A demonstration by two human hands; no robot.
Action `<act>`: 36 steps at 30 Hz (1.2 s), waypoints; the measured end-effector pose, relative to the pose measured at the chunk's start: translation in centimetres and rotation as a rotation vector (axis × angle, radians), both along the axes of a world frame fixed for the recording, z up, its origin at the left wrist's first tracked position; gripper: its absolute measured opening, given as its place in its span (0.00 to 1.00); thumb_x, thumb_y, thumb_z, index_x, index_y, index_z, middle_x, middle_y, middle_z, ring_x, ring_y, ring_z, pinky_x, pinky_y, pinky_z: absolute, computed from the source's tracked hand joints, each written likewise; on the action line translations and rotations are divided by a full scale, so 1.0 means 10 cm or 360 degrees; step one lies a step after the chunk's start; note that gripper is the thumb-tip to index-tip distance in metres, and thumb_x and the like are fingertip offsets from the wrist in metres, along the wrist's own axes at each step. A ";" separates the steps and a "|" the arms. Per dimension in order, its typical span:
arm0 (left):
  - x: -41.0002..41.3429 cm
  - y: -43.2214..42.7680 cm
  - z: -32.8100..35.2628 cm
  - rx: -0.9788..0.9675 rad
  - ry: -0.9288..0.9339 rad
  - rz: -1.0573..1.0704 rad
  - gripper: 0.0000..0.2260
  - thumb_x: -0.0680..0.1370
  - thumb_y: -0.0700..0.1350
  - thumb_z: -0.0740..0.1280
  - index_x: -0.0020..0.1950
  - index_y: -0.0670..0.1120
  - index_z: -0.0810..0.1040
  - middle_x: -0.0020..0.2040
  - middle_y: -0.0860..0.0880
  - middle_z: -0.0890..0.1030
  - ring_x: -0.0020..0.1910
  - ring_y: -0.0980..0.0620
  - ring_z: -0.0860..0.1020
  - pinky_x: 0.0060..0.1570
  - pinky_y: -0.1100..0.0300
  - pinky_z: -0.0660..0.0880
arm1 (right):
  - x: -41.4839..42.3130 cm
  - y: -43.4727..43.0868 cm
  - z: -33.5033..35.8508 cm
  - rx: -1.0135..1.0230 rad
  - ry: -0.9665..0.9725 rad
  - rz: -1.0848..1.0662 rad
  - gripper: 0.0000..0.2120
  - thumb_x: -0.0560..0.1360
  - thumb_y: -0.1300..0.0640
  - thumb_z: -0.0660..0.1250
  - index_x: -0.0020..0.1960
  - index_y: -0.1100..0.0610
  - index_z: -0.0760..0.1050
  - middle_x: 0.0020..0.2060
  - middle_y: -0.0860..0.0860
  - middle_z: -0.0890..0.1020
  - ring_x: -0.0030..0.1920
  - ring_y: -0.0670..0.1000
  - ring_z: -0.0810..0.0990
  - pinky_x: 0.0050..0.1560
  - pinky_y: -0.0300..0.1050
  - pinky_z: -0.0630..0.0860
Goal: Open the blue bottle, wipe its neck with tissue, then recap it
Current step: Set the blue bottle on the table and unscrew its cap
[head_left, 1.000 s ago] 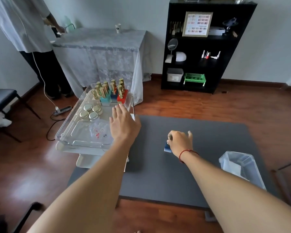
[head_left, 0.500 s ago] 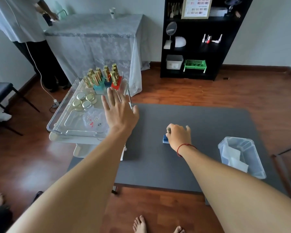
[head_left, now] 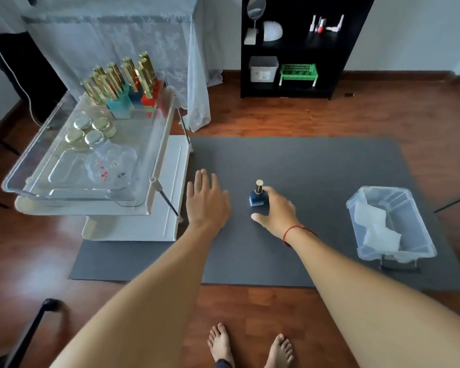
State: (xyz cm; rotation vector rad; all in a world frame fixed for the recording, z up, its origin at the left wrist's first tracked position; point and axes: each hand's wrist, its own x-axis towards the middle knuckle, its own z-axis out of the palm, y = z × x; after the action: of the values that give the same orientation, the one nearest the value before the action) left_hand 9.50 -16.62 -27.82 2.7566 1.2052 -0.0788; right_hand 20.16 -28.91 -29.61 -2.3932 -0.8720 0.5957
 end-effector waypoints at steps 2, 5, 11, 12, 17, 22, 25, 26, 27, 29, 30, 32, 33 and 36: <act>0.06 0.03 -0.14 -0.0036 -0.0058 0.0009 0.25 0.82 0.52 0.51 0.78 0.43 0.53 0.79 0.42 0.51 0.79 0.46 0.47 0.76 0.48 0.49 | 0.04 -0.01 -0.09 0.0148 -0.0125 -0.0050 0.20 0.71 0.52 0.70 0.61 0.52 0.71 0.55 0.48 0.80 0.59 0.53 0.75 0.61 0.49 0.64; 0.15 0.09 -0.34 -0.0059 -0.0140 0.0019 0.25 0.82 0.53 0.50 0.78 0.44 0.54 0.79 0.42 0.52 0.79 0.45 0.48 0.76 0.47 0.49 | 0.15 0.00 -0.19 0.0261 -0.0255 0.0002 0.15 0.74 0.49 0.66 0.59 0.51 0.73 0.55 0.49 0.80 0.60 0.54 0.74 0.68 0.54 0.58; 0.22 0.09 -0.72 -0.0089 -0.0276 0.0121 0.26 0.81 0.54 0.45 0.78 0.49 0.49 0.80 0.43 0.46 0.79 0.46 0.43 0.75 0.45 0.40 | 0.26 0.00 -0.30 0.0202 -0.0309 0.0150 0.17 0.79 0.50 0.56 0.67 0.52 0.66 0.63 0.52 0.74 0.67 0.55 0.68 0.74 0.61 0.47; 0.21 0.10 -0.74 -0.0069 -0.0292 0.0111 0.26 0.81 0.54 0.45 0.78 0.49 0.49 0.80 0.43 0.47 0.79 0.46 0.44 0.75 0.45 0.40 | 0.24 -0.01 -0.31 0.0204 -0.0320 0.0152 0.18 0.80 0.50 0.55 0.68 0.52 0.65 0.64 0.53 0.74 0.68 0.56 0.68 0.74 0.61 0.47; 0.16 0.09 -0.75 0.0016 -0.0287 0.0050 0.26 0.80 0.53 0.44 0.78 0.47 0.52 0.79 0.42 0.50 0.79 0.45 0.47 0.75 0.45 0.43 | 0.07 -0.18 -0.29 0.0202 -0.0271 0.0167 0.20 0.81 0.49 0.49 0.71 0.52 0.59 0.67 0.53 0.71 0.70 0.57 0.65 0.75 0.58 0.46; 0.05 -0.02 -0.64 0.0064 -0.0289 0.0009 0.25 0.80 0.52 0.46 0.74 0.44 0.61 0.78 0.40 0.56 0.77 0.43 0.53 0.75 0.43 0.48 | -0.12 -0.38 -0.28 0.0227 -0.0348 0.0127 0.20 0.82 0.51 0.49 0.72 0.55 0.59 0.66 0.55 0.72 0.66 0.57 0.69 0.70 0.53 0.58; 0.04 -0.05 -0.64 0.0038 -0.0295 -0.0015 0.25 0.80 0.52 0.46 0.75 0.44 0.59 0.78 0.40 0.54 0.78 0.43 0.51 0.75 0.43 0.46 | -0.09 -0.38 -0.27 0.0201 -0.0385 0.0131 0.20 0.82 0.51 0.50 0.71 0.56 0.60 0.65 0.57 0.73 0.57 0.54 0.72 0.61 0.48 0.63; 0.07 -0.03 -0.64 0.0034 -0.0283 -0.0007 0.26 0.80 0.53 0.46 0.76 0.44 0.58 0.79 0.41 0.52 0.78 0.43 0.49 0.75 0.43 0.45 | -0.05 -0.37 -0.28 0.0189 -0.0386 0.0122 0.20 0.82 0.51 0.50 0.72 0.55 0.59 0.66 0.56 0.72 0.61 0.56 0.71 0.65 0.50 0.63; 0.09 0.00 -0.64 0.0015 -0.0271 0.0003 0.27 0.80 0.53 0.46 0.77 0.44 0.56 0.79 0.41 0.50 0.78 0.44 0.48 0.75 0.43 0.44 | -0.01 -0.36 -0.29 0.0168 -0.0371 0.0087 0.20 0.82 0.50 0.49 0.72 0.54 0.59 0.67 0.56 0.71 0.66 0.57 0.68 0.70 0.54 0.60; 0.17 0.04 -0.62 -0.0059 -0.0237 0.0033 0.28 0.80 0.54 0.46 0.78 0.44 0.54 0.79 0.41 0.48 0.79 0.44 0.45 0.75 0.42 0.42 | 0.07 -0.33 -0.31 0.0151 -0.0386 0.0058 0.20 0.82 0.50 0.49 0.72 0.54 0.58 0.69 0.56 0.69 0.71 0.59 0.62 0.73 0.57 0.51; 0.23 0.05 -0.62 -0.0079 -0.0237 0.0055 0.28 0.80 0.54 0.46 0.78 0.43 0.53 0.79 0.41 0.47 0.79 0.43 0.45 0.75 0.43 0.41 | 0.12 -0.29 -0.30 0.0136 -0.0407 0.0064 0.21 0.82 0.49 0.48 0.72 0.54 0.58 0.69 0.56 0.68 0.72 0.59 0.61 0.74 0.58 0.47; 0.38 0.12 -0.61 -0.0082 -0.0266 0.0109 0.28 0.80 0.53 0.46 0.78 0.41 0.52 0.79 0.38 0.47 0.78 0.43 0.44 0.75 0.44 0.39 | 0.29 -0.18 -0.30 0.0091 -0.0444 0.0063 0.21 0.82 0.49 0.48 0.73 0.55 0.57 0.70 0.56 0.66 0.74 0.59 0.59 0.75 0.58 0.41; 0.47 0.14 -0.62 -0.0067 -0.0279 0.0126 0.29 0.80 0.53 0.46 0.78 0.40 0.51 0.79 0.38 0.47 0.78 0.43 0.44 0.76 0.44 0.39 | 0.37 -0.13 -0.30 0.0087 -0.0443 0.0051 0.22 0.82 0.49 0.47 0.73 0.55 0.56 0.71 0.56 0.65 0.75 0.59 0.56 0.75 0.58 0.40; 0.70 0.18 -0.65 -0.0011 -0.0270 0.0119 0.30 0.81 0.53 0.46 0.77 0.36 0.47 0.79 0.39 0.47 0.79 0.45 0.44 0.76 0.47 0.40 | 0.53 0.00 -0.32 0.0123 -0.0410 0.0055 0.23 0.82 0.49 0.47 0.75 0.55 0.54 0.71 0.56 0.65 0.76 0.60 0.52 0.74 0.58 0.41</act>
State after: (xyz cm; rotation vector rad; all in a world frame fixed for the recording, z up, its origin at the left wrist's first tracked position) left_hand 16.46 -14.83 -34.30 2.6458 1.2577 0.1549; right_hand 25.44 -28.88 -32.80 -2.4220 -1.0259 0.2636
